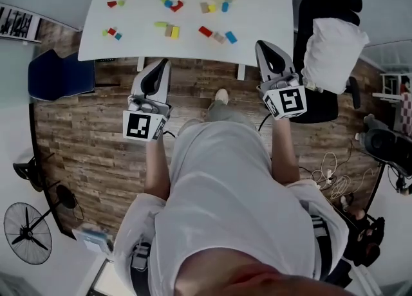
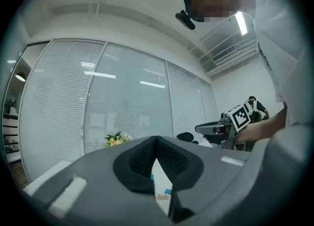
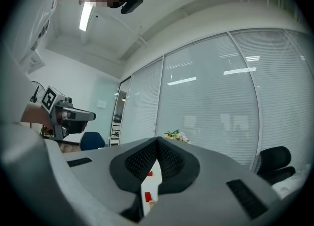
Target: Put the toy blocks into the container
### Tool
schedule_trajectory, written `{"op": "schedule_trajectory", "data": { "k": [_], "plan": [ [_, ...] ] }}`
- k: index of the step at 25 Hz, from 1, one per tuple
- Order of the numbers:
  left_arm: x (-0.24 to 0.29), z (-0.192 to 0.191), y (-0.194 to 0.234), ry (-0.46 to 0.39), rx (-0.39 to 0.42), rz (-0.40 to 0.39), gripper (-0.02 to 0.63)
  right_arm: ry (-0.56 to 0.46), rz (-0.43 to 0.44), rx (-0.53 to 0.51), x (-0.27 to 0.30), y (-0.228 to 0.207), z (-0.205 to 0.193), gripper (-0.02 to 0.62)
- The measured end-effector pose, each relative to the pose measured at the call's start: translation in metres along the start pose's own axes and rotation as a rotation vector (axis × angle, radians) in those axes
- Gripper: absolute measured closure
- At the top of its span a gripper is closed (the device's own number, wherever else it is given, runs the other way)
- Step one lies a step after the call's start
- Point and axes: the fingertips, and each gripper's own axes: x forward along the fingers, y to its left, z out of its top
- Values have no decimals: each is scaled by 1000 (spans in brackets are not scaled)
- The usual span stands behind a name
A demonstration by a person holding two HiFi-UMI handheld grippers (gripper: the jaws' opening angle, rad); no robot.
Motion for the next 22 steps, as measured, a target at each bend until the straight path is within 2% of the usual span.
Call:
{"op": "schedule_trajectory", "data": {
  "k": [4,11,18,22],
  "plan": [
    [51,1,11,5,11,-12,609,5,-1,20,30,-39,-10,595],
    [118,2,36,9,24,-19,609,17,-12,35,66,-81,-22,595],
    [161,-10,67,15,11,-65,609,130,-30,-17,98,-95,-63,592],
    [184,-21,86,2,-20,-109,609,315,-12,-52,122,-97,-112,445]
  ]
}}
